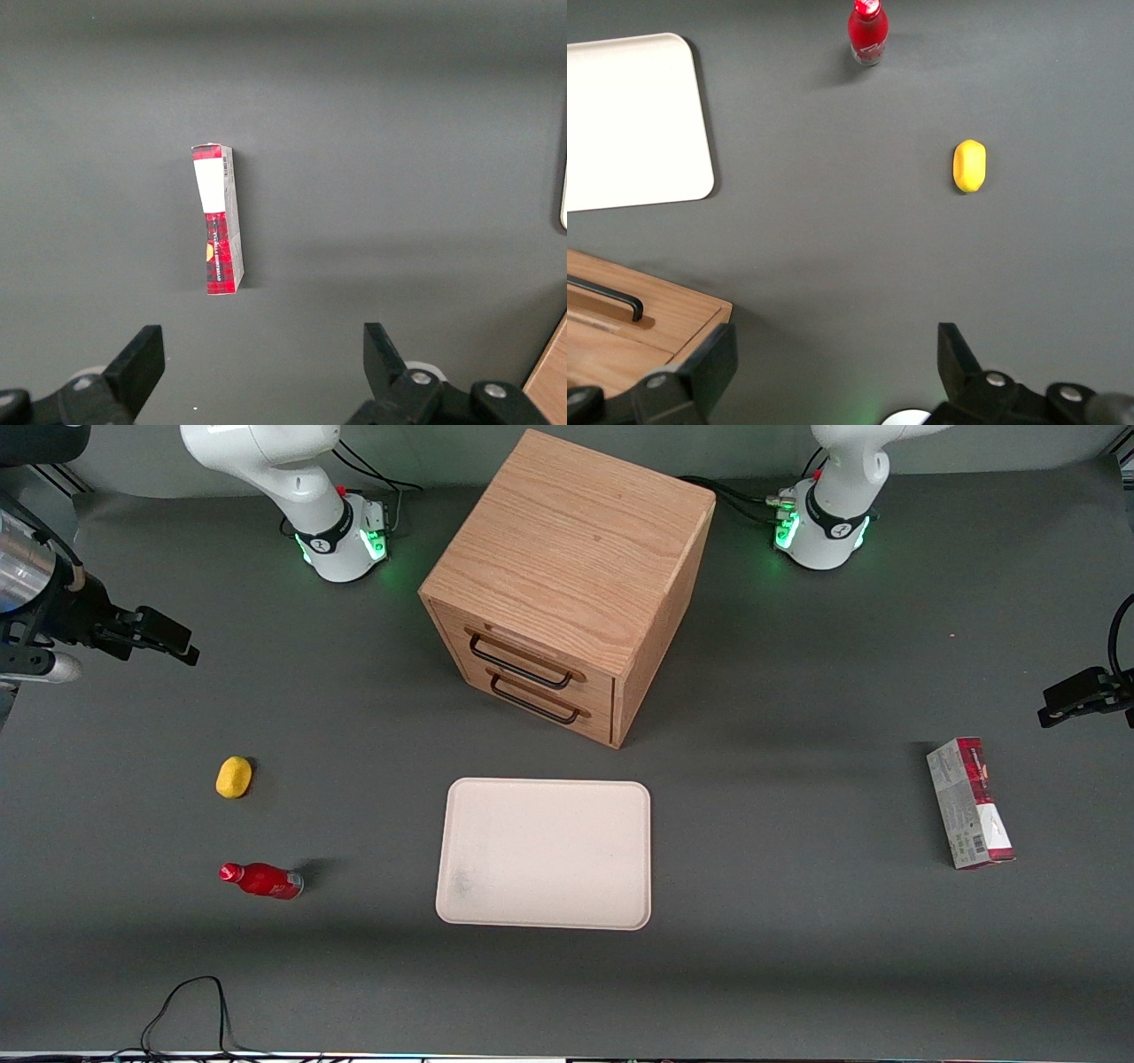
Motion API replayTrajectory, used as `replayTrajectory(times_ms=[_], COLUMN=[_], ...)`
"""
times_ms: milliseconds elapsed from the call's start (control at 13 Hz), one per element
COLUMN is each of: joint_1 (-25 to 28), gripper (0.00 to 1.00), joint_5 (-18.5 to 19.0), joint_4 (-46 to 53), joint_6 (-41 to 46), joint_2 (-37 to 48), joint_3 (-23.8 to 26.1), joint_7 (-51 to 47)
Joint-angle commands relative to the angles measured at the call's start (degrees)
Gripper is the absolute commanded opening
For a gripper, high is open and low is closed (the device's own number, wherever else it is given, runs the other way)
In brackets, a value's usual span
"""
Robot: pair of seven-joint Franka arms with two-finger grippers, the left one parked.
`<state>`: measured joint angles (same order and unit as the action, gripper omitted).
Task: Place coke bottle on tray
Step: 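Move the right gripper down toward the red Coca-Cola bottle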
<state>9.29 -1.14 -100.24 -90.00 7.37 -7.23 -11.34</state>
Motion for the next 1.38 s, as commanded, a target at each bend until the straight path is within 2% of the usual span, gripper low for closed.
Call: replayTrajectory(times_ms=[0, 154, 385, 538, 923, 1154, 1308], joint_1=[0.3, 0.0, -0.2, -0.2, -0.3, -0.3, -0.3], gripper=[1.00, 1.00, 1.00, 1.00, 1.00, 1.00, 1.00], joint_5=[0.6, 0.6, -0.1, -1.5, -5.0, -5.5, -7.5], joint_4=[1.7, 5.0, 14.6, 18.7, 18.8, 18.6, 18.6], joint_6=[0.8, 0.7, -0.3, -4.6, -19.6, -25.6, -27.9], joint_2=[-0.3, -3.3, -15.7, -24.7, -36.8, -40.8, -42.7], joint_3=[0.5, 0.5, -2.7, -5.4, -6.5, -6.4, -6.4], joint_7=[-1.8, -1.5, 5.4, 10.7, 14.2, 15.7, 17.3])
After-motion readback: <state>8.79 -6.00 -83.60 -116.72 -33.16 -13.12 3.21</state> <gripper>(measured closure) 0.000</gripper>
